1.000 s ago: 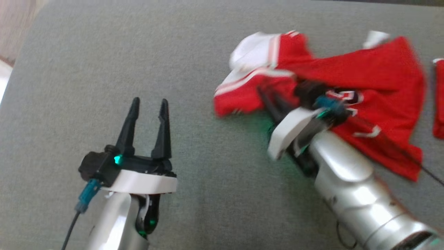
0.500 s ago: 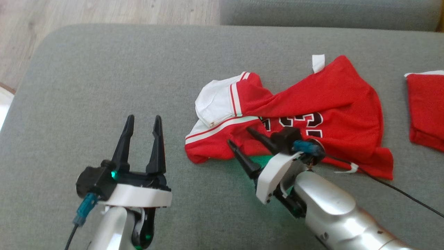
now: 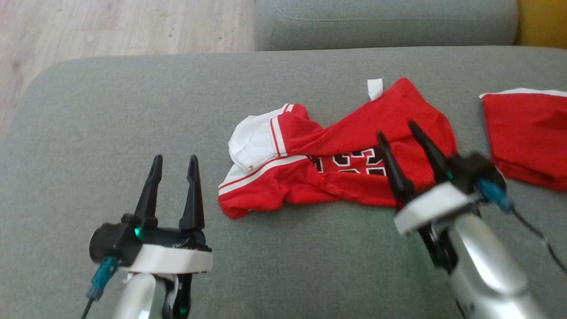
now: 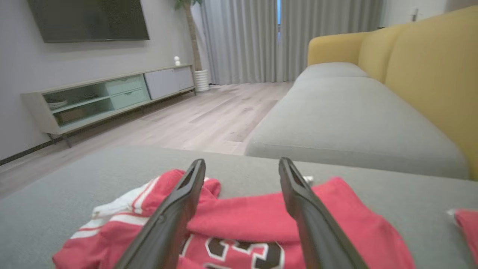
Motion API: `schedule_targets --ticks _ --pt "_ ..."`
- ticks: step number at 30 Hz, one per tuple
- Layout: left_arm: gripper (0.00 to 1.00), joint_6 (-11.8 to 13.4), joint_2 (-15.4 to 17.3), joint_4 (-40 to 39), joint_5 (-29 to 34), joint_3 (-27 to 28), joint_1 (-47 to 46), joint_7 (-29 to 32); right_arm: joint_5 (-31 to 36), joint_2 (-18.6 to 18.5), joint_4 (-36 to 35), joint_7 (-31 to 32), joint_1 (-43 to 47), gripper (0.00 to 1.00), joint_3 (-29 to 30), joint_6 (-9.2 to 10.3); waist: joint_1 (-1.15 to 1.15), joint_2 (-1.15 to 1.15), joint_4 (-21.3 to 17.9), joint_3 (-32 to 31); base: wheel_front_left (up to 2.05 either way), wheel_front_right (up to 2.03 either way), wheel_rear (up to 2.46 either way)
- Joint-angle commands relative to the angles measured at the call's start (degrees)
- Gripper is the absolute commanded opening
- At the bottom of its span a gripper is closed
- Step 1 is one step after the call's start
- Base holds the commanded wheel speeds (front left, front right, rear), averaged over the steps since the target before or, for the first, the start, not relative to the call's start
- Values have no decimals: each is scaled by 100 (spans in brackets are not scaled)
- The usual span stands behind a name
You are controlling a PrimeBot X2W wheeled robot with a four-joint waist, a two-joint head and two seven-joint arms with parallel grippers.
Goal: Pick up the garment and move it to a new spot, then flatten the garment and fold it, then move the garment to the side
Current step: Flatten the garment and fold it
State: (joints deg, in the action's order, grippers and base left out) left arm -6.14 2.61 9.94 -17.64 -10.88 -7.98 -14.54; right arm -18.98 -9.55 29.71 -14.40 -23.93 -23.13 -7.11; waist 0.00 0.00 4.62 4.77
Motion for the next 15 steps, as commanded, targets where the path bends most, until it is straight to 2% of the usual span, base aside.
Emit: schedule_targets --ticks 1,6,15 --pt "100 -33 27 -212 29 196 -85 -46 216 150 -379 -58 318 100 185 -37 0 0 -64 20 0 0 0" --pt "100 -41 27 -202 30 149 -86 -46 752 412 -936 -59 961 100 852 -37 0 0 -148 70 0 0 0" --pt "100 -55 27 -173 5 53 -196 -46 1148 572 -1232 -59 987 100 940 -37 0 0 -75 175 0 0 0"
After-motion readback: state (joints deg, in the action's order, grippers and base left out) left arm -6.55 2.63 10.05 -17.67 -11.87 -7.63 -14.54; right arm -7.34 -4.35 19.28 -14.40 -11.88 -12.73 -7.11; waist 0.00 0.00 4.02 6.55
